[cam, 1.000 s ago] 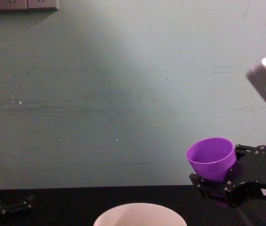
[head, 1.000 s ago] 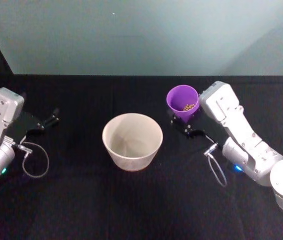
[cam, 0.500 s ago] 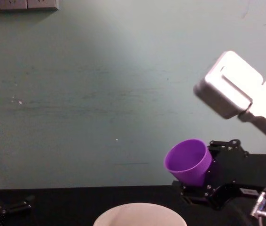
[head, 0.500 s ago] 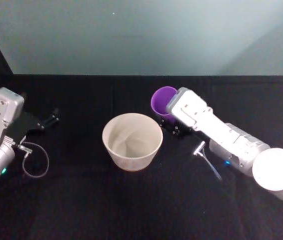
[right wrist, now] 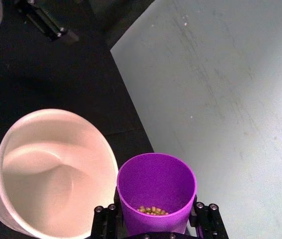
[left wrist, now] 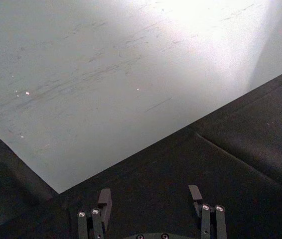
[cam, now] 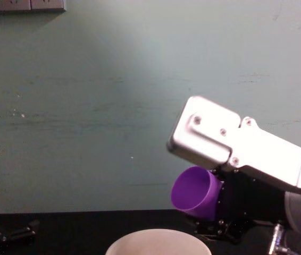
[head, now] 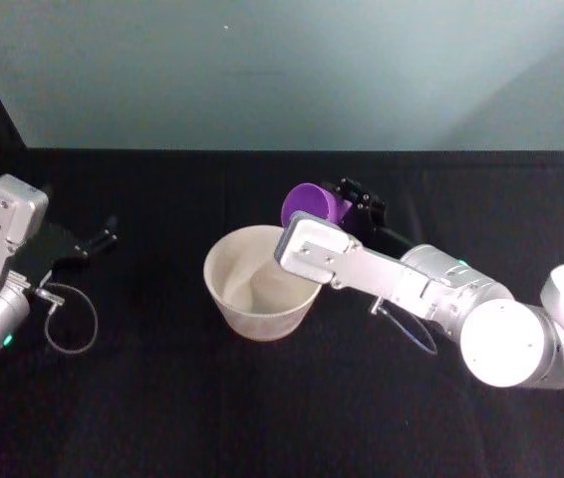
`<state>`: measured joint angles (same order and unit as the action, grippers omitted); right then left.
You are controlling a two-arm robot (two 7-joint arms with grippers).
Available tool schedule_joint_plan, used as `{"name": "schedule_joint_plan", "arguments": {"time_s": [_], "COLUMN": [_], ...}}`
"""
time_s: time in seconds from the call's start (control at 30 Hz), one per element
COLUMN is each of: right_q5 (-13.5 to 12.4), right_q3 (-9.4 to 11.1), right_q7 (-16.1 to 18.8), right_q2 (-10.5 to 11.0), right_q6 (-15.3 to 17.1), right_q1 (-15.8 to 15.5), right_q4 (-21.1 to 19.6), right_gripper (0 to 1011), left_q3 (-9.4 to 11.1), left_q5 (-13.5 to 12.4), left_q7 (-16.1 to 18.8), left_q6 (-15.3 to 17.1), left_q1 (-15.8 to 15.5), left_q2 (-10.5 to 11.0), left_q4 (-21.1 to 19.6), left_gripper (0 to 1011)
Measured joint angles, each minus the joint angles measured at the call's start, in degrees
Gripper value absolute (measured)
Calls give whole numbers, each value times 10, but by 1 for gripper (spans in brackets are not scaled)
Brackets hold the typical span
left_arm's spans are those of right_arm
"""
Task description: Pick up the cup and pour the mung beans from the cup into the bowl.
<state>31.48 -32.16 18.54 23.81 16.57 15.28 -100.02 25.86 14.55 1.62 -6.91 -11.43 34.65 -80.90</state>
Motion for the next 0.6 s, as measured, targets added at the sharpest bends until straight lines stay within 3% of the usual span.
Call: {"name": "schedule_joint_plan", "arguments": {"time_s": [0.47,0.6], "right_q5": [121,144], "right_q3": [-55,-65], "right_q7": [16,20], "right_q2": [-3,-6], "right_q6": [18,18], "right_q1": [29,35], "right_q4": [10,15], "right_gripper": [715,715], "left_q3": [0,0], "left_q5": [0,0], "left_q7": [0,0], "left_q6": [0,0], "left_q1": [0,0], "left_q2": [0,0], "left_q4": [0,0], "left_gripper": [1000,1000]}}
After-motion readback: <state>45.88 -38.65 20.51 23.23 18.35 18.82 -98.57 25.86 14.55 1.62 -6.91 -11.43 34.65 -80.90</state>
